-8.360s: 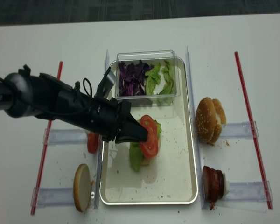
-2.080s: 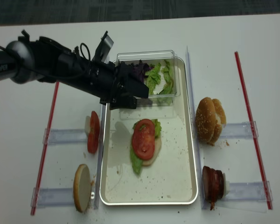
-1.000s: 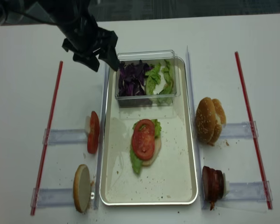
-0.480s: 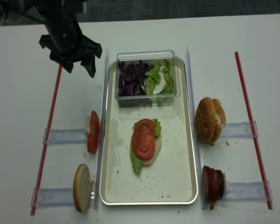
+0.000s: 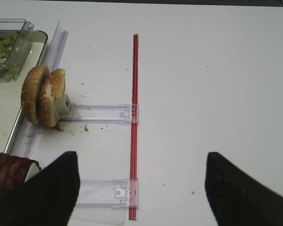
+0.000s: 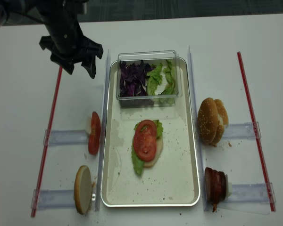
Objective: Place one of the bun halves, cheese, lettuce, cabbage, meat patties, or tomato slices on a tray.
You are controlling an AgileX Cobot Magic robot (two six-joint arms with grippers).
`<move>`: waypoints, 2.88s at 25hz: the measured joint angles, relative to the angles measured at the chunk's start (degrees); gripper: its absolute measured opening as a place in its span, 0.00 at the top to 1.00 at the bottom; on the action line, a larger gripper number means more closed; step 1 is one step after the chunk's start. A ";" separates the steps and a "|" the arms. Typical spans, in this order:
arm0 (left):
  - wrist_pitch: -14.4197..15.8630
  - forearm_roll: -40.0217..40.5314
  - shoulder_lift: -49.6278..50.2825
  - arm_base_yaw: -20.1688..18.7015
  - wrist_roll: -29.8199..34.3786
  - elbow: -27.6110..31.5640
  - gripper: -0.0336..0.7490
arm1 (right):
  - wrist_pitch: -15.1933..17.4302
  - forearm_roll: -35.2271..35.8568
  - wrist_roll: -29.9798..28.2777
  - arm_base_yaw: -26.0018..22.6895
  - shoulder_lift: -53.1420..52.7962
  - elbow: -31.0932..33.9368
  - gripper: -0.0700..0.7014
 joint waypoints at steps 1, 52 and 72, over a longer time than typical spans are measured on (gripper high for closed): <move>0.00 1.01 0.00 0.00 -0.68 0.00 0.35 | 0.00 0.00 0.00 0.00 0.00 0.00 0.17; 0.12 1.99 -4.59 12.71 3.11 0.71 0.42 | 0.00 0.00 0.34 0.00 0.00 0.00 0.17; 0.53 2.31 -31.90 12.71 3.35 23.41 0.42 | 0.00 0.00 0.00 0.00 0.00 0.00 0.17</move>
